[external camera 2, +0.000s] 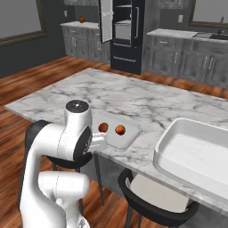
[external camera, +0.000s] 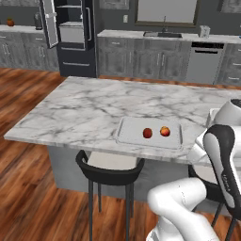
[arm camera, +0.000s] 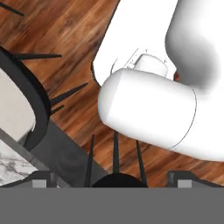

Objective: Place the cold items (peach and mango) from the fridge in one tupperware on the dining counter. Place the warm items (hot dog and kebab skewer) in the stove area in another tupperware.

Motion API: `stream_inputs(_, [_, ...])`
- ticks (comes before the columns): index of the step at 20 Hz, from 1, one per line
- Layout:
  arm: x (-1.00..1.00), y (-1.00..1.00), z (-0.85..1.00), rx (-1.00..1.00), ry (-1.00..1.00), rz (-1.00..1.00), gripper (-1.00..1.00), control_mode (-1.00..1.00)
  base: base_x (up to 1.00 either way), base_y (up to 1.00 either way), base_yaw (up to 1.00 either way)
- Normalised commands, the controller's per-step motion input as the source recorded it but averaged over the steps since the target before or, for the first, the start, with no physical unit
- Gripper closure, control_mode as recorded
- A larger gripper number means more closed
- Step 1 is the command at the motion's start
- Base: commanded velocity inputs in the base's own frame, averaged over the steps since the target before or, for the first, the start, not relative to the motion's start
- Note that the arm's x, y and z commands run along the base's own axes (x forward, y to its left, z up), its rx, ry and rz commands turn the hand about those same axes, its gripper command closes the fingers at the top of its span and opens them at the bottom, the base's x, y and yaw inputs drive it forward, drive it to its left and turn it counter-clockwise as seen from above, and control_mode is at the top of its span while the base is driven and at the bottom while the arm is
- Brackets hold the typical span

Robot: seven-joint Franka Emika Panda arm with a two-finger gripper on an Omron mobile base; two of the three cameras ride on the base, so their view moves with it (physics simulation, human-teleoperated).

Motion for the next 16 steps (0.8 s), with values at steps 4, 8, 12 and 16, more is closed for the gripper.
stream_inputs(4, [0.00, 0.86, -0.77, -0.01, 0.00, -0.13, -1.00, -1.00, 0.00, 0.00, 0.00])
stream_inputs(8, [-0.01, 0.13, -0.62, 0.00, 0.00, -0.05, -1.00, -1.00, 0.00, 0.00, 0.00])
stream_inputs(12, [0.00, 0.01, -0.54, 0.00, 0.00, -0.02, -1.00, -1.00, 0.00, 0.00, 0.00])
stream_inputs(16, [-0.03, 0.00, -0.24, 0.00, 0.00, -0.01, -1.00, 1.00, -0.15, 0.01, 0.02])
